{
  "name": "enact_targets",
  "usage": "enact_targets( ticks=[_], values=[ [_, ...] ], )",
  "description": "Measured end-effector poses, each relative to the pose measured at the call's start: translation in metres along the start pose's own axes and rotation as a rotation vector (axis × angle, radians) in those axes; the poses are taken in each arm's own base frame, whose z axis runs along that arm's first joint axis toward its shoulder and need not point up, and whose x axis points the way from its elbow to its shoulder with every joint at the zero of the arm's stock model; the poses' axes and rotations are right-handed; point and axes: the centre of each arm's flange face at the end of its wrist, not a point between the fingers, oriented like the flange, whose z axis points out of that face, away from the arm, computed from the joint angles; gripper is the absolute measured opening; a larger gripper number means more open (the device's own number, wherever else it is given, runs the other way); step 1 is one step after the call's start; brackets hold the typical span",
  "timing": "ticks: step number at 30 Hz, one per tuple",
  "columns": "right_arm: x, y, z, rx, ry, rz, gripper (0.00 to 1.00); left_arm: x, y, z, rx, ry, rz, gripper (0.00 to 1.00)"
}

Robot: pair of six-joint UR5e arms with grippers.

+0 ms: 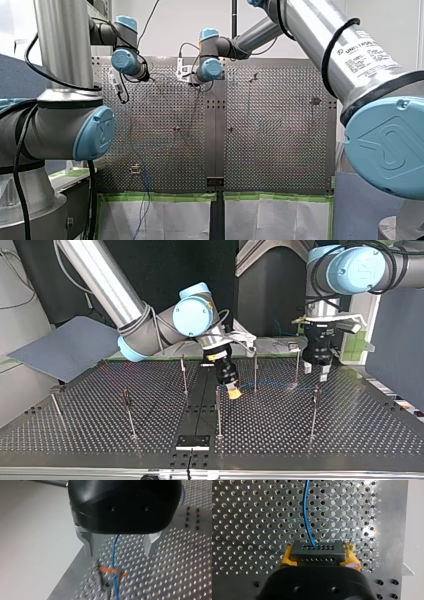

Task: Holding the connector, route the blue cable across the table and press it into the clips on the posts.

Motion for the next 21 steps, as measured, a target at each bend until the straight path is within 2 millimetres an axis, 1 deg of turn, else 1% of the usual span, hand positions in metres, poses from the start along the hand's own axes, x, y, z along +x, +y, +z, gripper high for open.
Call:
enact_targets(
  ticks=[5,15,18,21],
  values=[
    [0.000,0.000,0.000,-0.001,0.000,0.000,0.00,0.001,-0.010,-0.001,0.039,0.007,0.037,0.98],
    [-0.002,0.000,0.001,0.000,-0.002,0.000,0.00,-0.016,-0.028,0.007,0.054,-0.031,0.117,0.98],
    [-0.002,0.000,0.001,0.000,-0.002,0.000,0.00,-0.015,-0.031,0.010,0.043,-0.020,0.144,0.98],
    [-0.002,0.000,0.001,0.000,-0.002,0.000,0.00,-0.010,-0.031,0.015,0.023,0.005,0.171,0.98]
  ],
)
